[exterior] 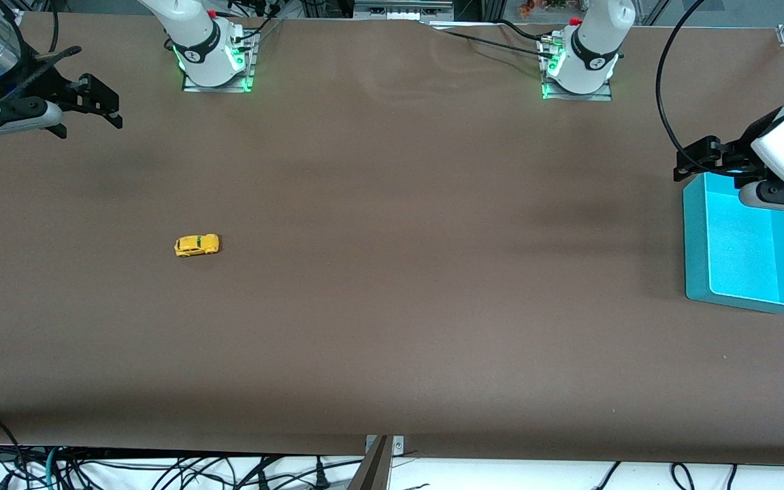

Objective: Wind and store yellow beetle car

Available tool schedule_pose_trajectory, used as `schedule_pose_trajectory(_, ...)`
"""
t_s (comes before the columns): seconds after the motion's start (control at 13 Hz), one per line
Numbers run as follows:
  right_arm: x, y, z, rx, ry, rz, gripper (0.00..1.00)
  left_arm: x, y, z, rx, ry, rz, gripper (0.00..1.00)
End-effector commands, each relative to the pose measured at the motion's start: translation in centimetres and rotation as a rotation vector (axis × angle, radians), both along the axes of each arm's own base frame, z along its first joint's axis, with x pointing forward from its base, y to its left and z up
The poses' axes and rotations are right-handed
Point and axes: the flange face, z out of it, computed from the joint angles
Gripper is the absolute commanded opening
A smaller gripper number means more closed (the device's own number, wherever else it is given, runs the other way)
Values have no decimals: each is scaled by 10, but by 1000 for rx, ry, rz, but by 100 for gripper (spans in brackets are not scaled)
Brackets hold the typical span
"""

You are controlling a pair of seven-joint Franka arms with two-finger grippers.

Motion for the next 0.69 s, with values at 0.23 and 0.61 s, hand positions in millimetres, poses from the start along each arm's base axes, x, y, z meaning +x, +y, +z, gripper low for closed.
schedule_pose_trajectory(0.23,-7,7,14,-21,-10,-38,100,1,4,4,19,-5,-17,100)
schedule_pose_trajectory(0.61,-3,3,5,-20,13,-34,100,2,5,2,19,-2,-17,100)
